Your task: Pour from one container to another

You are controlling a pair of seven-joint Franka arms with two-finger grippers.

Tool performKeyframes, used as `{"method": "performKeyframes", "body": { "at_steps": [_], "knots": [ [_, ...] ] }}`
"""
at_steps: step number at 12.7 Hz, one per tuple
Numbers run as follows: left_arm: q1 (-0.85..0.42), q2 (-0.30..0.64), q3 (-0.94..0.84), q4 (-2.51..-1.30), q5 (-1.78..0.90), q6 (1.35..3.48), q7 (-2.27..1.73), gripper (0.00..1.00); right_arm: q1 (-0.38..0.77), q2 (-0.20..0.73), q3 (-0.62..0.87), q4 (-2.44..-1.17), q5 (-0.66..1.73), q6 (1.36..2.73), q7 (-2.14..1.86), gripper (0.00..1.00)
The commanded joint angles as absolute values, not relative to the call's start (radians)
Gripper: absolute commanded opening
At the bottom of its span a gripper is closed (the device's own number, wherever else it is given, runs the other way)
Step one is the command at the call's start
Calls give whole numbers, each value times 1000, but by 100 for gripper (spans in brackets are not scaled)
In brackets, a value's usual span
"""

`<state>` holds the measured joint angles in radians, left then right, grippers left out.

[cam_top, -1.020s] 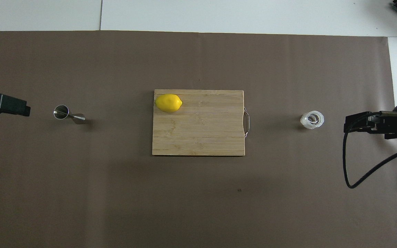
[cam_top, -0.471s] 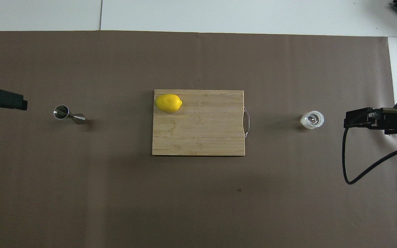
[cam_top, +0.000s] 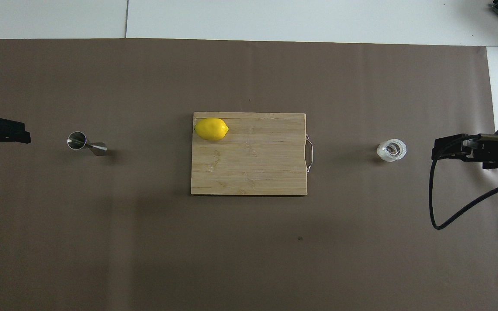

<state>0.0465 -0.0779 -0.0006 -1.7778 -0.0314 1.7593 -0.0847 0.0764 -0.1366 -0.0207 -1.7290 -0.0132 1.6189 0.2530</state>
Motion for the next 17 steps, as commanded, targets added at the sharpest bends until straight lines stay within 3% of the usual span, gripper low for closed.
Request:
{"method": "performKeyframes", "body": {
  "at_steps": [1,6,12,17],
  "knots": [
    [55,-132,-5,-1829,-31,1761,-144,100,77,-164,-25,-1766,0,1643,279,100],
    [116,-129,-5,-1865,-170,1770,-554,100,74,-175,-26,-1789,0,1635,268,100],
    [233,53,-5,-1871,-471,1851,-1007,100,75,-187,-26,-1813,0,1649,276,100],
    [290,86,-5,-2023,-797,1960,-1060,100,77,-190,-26,-1822,0,1649,276,100]
  ]
}}
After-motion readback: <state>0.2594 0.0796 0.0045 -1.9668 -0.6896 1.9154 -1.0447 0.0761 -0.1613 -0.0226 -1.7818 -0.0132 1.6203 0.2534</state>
